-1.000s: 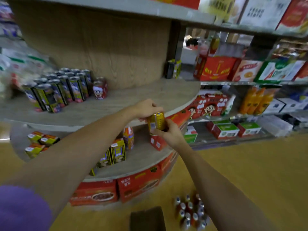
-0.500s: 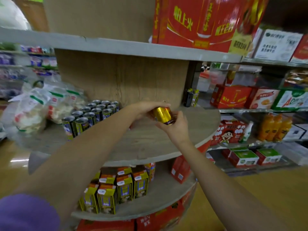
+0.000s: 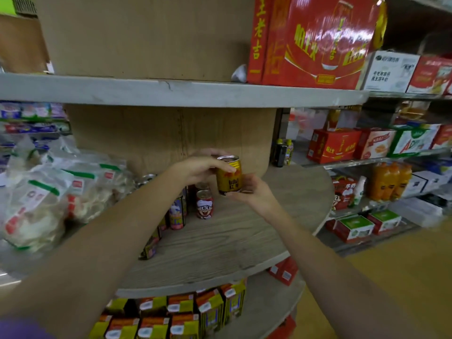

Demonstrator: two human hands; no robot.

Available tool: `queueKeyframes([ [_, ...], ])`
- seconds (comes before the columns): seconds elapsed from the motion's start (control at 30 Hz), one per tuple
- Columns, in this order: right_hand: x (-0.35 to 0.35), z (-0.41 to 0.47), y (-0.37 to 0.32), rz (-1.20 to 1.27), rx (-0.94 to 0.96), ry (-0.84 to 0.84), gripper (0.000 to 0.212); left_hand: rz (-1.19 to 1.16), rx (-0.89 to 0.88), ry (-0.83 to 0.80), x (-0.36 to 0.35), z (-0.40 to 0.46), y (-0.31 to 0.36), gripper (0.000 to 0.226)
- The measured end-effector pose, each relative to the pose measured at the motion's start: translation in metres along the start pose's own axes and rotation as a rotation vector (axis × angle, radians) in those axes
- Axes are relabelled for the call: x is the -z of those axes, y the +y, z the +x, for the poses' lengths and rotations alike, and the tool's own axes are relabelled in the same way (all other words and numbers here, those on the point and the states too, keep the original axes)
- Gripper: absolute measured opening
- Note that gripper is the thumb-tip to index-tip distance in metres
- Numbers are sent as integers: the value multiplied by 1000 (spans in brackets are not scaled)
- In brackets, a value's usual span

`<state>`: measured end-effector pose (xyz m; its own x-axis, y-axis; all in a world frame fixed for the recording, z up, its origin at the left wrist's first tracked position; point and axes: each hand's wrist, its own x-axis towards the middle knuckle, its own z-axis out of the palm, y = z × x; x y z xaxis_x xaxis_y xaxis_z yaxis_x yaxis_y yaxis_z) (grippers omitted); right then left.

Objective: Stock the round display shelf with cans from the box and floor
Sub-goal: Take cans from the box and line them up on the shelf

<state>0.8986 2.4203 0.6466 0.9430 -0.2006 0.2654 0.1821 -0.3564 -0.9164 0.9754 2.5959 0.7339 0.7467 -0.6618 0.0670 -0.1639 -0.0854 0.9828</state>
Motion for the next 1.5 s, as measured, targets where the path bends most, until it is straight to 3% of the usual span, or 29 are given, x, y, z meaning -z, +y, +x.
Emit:
queueKeyframes([
  [0.17,-13,6,-6,-8,-30,-49,70,33,8,-17,14,8,-10,56],
  [0.3,-16,20,-1,40,-60,-21,60,66,-13,39,15,18,-14,51],
  [0.53,-21,61,43,-37,-122,20,90,260,49,80,24,54,-35,66],
  [0.67,-25,84,67,-82,-136,-8,81,490,53,168,18,81,-46,55],
  [0.83,-23,116,100,-115,-171,-52,79,619,6,164,14,118,-63,28],
  [1.03,-24,146,129,-222,-155,-126,70,751,105,215,21,153,-94,35],
  [1.23,-39,165,156,-245,-167,-174,71,902,86,177,25,166,-111,31],
  [1.5,-65,184,171,-306,-141,-184,82,1108,107,166,39,174,-121,9],
])
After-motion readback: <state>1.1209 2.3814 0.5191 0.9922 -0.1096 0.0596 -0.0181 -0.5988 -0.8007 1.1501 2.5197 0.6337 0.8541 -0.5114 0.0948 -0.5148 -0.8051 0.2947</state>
